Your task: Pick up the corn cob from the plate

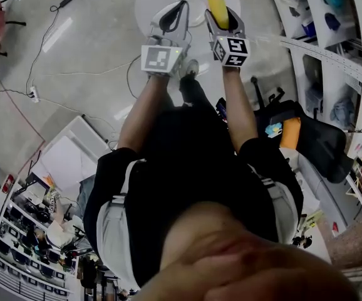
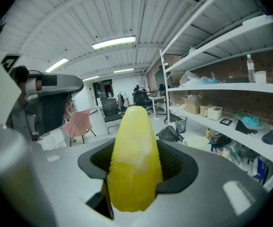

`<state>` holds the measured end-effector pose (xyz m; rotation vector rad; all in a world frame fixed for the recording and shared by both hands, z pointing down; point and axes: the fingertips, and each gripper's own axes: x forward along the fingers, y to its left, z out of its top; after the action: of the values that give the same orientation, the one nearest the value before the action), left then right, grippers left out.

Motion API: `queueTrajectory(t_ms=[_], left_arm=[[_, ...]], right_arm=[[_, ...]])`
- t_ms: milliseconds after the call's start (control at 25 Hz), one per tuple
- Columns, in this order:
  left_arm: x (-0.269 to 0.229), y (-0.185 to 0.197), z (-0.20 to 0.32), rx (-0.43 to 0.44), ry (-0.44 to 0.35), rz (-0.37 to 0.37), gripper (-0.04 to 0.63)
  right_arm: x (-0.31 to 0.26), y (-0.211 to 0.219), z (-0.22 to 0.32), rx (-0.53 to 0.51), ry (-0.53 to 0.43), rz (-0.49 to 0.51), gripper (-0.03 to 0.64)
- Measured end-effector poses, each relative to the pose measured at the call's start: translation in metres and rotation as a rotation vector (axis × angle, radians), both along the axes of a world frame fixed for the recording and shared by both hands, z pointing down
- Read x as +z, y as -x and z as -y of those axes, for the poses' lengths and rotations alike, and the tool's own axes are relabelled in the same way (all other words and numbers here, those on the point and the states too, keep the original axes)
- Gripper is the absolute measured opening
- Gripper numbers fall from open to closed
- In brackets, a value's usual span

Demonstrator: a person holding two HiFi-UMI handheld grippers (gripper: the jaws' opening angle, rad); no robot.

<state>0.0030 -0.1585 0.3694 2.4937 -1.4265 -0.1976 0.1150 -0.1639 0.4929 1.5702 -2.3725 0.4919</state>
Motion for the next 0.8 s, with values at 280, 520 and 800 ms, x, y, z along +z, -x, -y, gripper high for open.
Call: queueTrajectory(t_ms=[280, 520, 800], left_arm=[[-0.02, -0.005, -0.001, 0.002, -0.029, -0.003, 0.0], [-0.041, -0.008, -0.005, 0.001, -0.072, 0.008, 0.001], [-0.054, -0.004, -0.014, -0.002, -0.077, 0.033, 0.0]], right_arm=[[-0.036, -0.005, -0.004, 0.012, -0.055, 0.027, 0.262], [-0.064, -0.009, -0.009, 0.02, -0.099, 0.044, 0.262], [-0.094, -0.01, -0.02, 0.033, -0.152, 0.068, 0.262]])
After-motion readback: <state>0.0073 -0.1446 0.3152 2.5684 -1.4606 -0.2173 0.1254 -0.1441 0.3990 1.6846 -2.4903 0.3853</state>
